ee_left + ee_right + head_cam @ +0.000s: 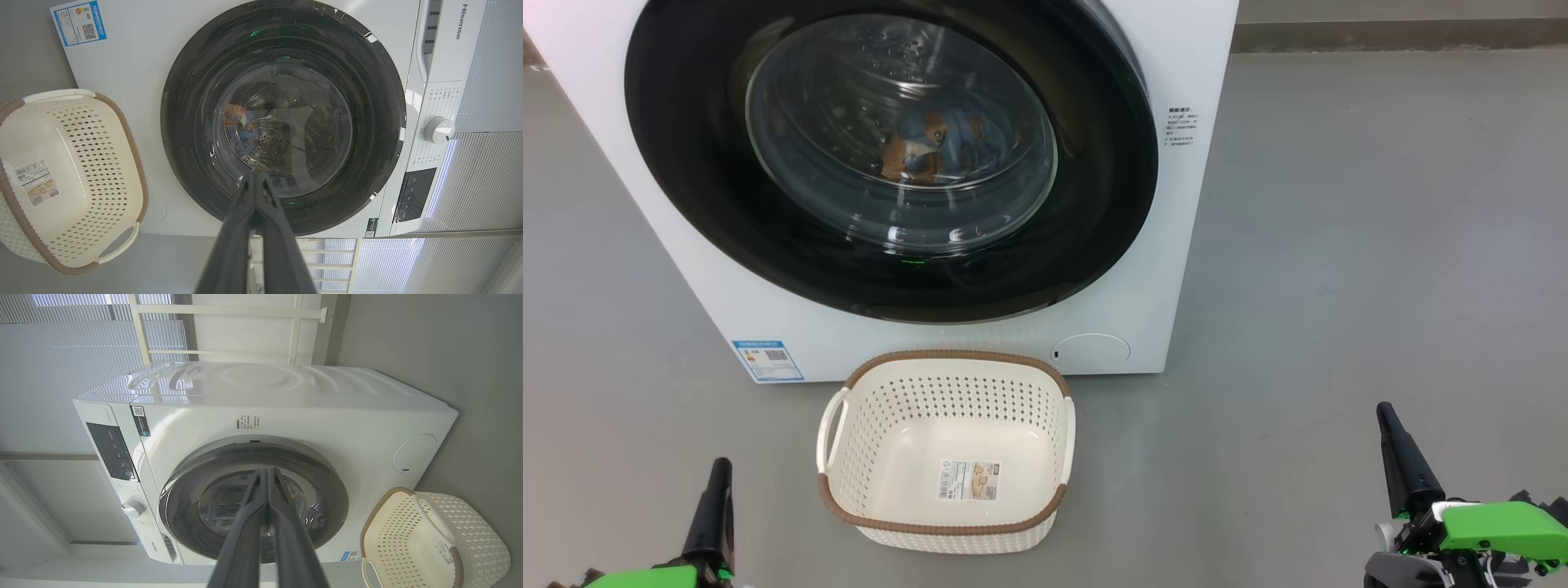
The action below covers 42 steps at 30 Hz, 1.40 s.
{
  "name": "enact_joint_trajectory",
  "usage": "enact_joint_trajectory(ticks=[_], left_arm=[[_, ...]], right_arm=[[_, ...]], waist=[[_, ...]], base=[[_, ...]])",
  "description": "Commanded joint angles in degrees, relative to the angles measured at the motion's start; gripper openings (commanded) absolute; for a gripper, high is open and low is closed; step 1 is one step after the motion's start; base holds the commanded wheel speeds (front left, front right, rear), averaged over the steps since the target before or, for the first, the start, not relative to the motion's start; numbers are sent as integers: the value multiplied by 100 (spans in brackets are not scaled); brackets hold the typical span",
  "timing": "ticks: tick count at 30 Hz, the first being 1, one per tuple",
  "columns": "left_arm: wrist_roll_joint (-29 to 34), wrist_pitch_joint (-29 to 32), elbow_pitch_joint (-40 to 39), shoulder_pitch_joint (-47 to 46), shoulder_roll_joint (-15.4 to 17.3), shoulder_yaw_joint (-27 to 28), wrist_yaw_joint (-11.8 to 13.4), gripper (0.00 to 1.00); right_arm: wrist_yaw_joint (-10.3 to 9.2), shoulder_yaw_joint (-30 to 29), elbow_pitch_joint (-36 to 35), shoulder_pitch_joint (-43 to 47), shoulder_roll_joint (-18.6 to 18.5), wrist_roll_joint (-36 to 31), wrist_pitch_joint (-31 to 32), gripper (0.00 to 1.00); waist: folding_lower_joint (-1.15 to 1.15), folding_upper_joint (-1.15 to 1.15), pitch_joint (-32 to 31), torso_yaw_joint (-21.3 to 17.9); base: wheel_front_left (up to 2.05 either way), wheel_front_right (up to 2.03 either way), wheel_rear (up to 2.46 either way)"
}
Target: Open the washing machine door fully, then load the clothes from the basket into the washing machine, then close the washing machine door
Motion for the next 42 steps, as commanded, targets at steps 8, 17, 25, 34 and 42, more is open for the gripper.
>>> enact_joint_trajectory(ticks=[8, 17, 25, 34, 42], left_arm=[[7, 28, -103, -236, 64, 204, -22, 0], [15, 36, -102, -237, 57, 214, -22, 0], [21, 41, -102, -237, 52, 221, -22, 0], [29, 49, -102, -238, 46, 230, -22, 0], [35, 55, -101, -239, 40, 238, -22, 0]], right_arm=[[-6, 126, -172, -61, 2, -1, 28, 0], [-6, 123, -172, -62, 4, -4, 31, 0], [-6, 120, -172, -62, 6, -6, 32, 0], [-6, 118, -172, -62, 8, -8, 35, 0], [-6, 115, -172, -63, 9, -10, 36, 0]], waist=[[0, 0, 0, 0], [0, 0, 0, 0], [0, 0, 0, 0], [0, 0, 0, 0], [0, 0, 0, 0]], base=[[0, 0, 0], [0, 0, 0], [0, 0, 0], [0, 0, 0], [0, 0, 0]])
